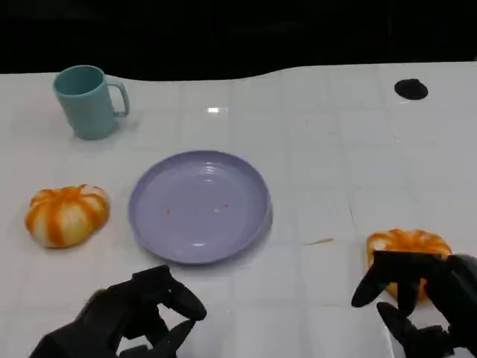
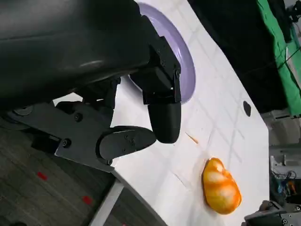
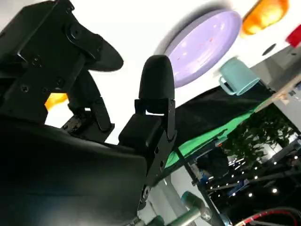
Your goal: Grasp the bread from the table and place it into the plate.
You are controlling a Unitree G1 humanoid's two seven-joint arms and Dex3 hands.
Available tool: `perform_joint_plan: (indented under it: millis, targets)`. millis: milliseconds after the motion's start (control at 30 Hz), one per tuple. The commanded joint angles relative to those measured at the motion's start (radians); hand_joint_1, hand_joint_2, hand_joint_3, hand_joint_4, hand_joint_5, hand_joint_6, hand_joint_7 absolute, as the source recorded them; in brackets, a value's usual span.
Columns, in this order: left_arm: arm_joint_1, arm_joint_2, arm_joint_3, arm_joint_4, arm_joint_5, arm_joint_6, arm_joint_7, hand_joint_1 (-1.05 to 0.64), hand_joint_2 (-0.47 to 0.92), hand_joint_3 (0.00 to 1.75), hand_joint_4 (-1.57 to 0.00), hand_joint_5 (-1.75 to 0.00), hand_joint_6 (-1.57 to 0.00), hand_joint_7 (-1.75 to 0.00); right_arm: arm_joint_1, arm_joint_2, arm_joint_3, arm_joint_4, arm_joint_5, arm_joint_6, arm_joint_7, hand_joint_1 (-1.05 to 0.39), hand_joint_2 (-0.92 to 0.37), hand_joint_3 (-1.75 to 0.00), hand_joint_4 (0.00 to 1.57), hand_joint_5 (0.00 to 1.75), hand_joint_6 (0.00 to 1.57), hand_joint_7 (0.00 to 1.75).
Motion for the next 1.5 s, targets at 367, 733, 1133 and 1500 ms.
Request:
perform_joint_plan:
  millis: [367,733,1133,1500]
  targets:
    - [-0.001,0.007,-0.003,0.002,0.011,0.0,0.0,-0.22,0.79,0.66,-0.63,-1.75,-0.64,-1.27,0.016,-0.109,-0.023,-0.285,-0.27,0.314,0.208,-0.39,-0.77,-0.06,0.38,0.39,0.61,0.01]
    - [-0.002,0.006,-0.008,0.0,0.016,0.001,0.001,-0.24,0.79,0.68,-0.65,-1.75,-0.64,-1.27,-0.029,-0.159,0.004,-0.361,-0.415,0.45,0.396,-0.52,-0.82,-0.01,0.15,0.27,0.32,0.0]
    - [0.0,0.003,-0.01,-0.002,0.03,0.002,0.003,-0.26,0.78,0.68,-0.63,-1.74,-0.64,-1.26,-0.153,-0.171,0.078,-0.146,-0.459,0.474,0.402,-0.49,-0.83,-0.01,0.19,0.29,0.37,0.03]
    - [0.006,0.004,-0.011,-0.013,0.031,0.001,0.001,-0.28,0.8,0.66,-0.64,-1.75,-0.64,-1.27,-0.291,-0.144,0.169,0.134,-0.432,0.505,0.34,-0.5,-0.87,-0.01,0.26,0.23,0.46,0.02]
